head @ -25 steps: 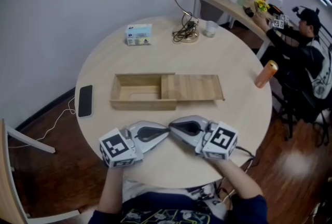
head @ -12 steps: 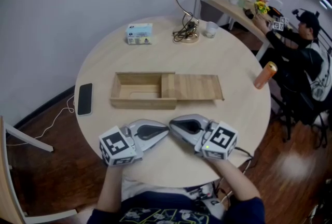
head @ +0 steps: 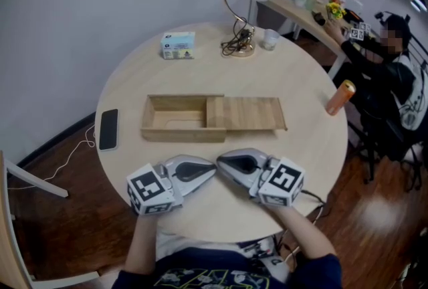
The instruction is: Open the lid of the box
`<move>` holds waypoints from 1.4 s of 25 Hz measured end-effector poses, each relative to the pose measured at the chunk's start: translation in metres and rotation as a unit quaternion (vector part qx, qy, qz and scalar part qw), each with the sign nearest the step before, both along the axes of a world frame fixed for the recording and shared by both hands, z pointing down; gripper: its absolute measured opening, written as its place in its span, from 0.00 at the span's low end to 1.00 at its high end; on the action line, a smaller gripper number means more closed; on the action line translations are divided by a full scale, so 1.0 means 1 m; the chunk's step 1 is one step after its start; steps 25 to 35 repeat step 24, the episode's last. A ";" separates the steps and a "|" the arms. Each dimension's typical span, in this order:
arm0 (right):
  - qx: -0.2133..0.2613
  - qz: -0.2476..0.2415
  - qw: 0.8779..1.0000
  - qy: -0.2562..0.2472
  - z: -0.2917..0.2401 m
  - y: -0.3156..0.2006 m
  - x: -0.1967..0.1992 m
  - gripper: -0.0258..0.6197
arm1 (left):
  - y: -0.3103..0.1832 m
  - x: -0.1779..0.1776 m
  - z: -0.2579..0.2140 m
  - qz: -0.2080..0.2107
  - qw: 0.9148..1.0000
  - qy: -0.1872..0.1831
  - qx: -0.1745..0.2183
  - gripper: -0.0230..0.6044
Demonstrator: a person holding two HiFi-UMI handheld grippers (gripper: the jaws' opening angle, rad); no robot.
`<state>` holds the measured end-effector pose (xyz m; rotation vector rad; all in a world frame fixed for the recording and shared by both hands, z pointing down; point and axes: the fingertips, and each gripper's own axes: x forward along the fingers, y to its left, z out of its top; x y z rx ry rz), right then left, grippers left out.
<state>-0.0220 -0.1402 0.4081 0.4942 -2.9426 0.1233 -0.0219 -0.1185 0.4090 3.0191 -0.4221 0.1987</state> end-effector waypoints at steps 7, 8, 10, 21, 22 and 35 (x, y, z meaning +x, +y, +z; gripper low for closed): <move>0.005 -0.011 1.000 0.006 0.003 0.003 0.001 0.05 | 0.000 0.000 0.000 0.000 1.000 0.000 0.000 0.04; 0.006 -0.013 1.000 0.006 0.003 0.003 0.001 0.05 | 0.000 0.000 0.000 0.000 1.000 0.000 0.000 0.04; 0.006 -0.014 1.000 0.006 0.003 0.003 0.001 0.05 | 0.000 0.001 0.000 0.000 1.000 0.000 0.000 0.04; 0.004 -0.006 1.000 0.005 0.001 0.002 0.001 0.05 | 0.001 0.001 -0.001 0.001 1.000 -0.001 -0.001 0.04; 0.004 -0.006 1.000 0.007 0.002 0.002 0.001 0.05 | 0.001 0.001 0.000 0.002 1.000 -0.001 0.000 0.04; 0.004 -0.004 1.000 0.007 0.001 0.002 0.001 0.05 | 0.001 0.002 0.000 0.003 1.000 0.000 0.002 0.04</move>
